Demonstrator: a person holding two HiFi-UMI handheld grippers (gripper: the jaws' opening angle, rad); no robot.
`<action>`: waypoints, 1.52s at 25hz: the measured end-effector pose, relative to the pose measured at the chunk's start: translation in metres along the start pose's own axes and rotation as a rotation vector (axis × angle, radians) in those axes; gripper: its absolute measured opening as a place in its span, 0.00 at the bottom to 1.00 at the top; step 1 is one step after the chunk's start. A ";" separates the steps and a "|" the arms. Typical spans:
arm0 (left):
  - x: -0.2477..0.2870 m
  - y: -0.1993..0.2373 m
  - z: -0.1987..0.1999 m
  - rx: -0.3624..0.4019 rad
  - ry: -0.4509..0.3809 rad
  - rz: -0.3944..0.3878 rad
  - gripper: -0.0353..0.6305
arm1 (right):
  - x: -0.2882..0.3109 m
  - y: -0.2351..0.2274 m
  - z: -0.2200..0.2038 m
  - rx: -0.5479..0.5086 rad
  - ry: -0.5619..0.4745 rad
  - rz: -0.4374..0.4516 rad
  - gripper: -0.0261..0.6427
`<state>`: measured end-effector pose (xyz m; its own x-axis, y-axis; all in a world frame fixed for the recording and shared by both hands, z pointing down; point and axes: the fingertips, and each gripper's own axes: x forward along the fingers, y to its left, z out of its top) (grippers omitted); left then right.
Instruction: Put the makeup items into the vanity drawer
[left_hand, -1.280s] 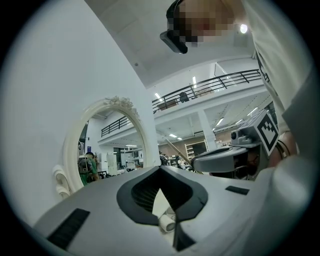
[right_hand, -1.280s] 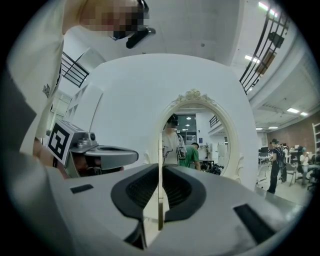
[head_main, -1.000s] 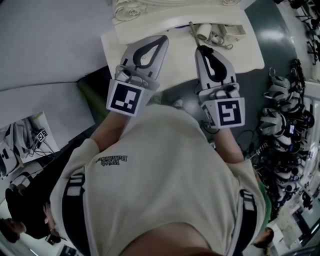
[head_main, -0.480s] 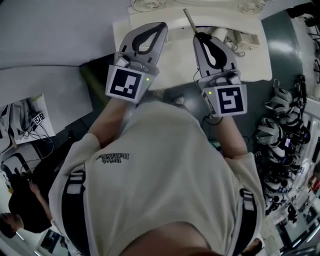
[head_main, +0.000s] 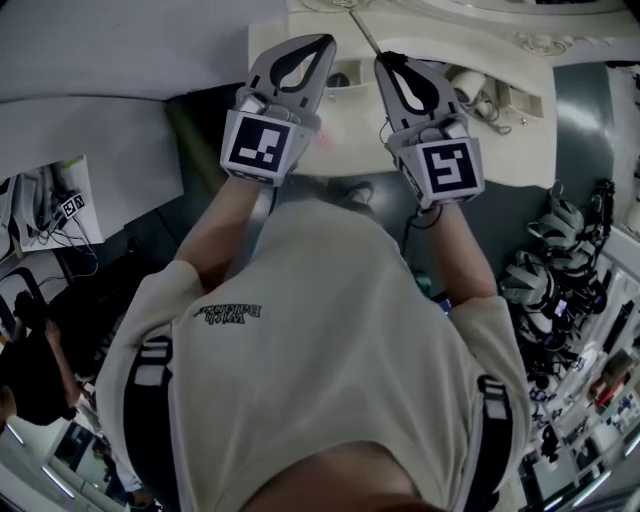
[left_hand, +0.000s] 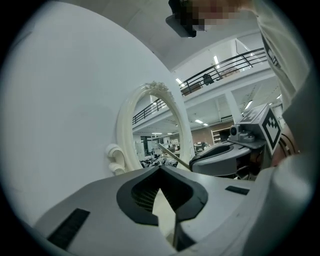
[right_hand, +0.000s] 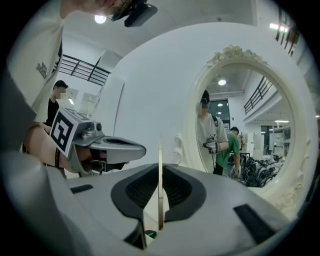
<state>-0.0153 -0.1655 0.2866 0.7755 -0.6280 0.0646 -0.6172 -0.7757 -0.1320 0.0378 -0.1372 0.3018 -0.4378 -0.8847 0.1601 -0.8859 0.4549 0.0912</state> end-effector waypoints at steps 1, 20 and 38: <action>0.002 0.005 -0.007 -0.007 0.009 0.010 0.07 | 0.007 0.000 -0.007 0.007 0.012 0.015 0.09; 0.023 0.061 -0.162 -0.124 0.173 0.119 0.07 | 0.123 0.031 -0.148 -0.007 0.181 0.271 0.09; 0.020 0.056 -0.241 -0.180 0.292 0.123 0.07 | 0.145 0.040 -0.239 0.017 0.316 0.337 0.12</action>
<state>-0.0665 -0.2368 0.5186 0.6391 -0.6888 0.3422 -0.7374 -0.6752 0.0179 -0.0247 -0.2227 0.5635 -0.6362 -0.6120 0.4698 -0.7056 0.7078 -0.0335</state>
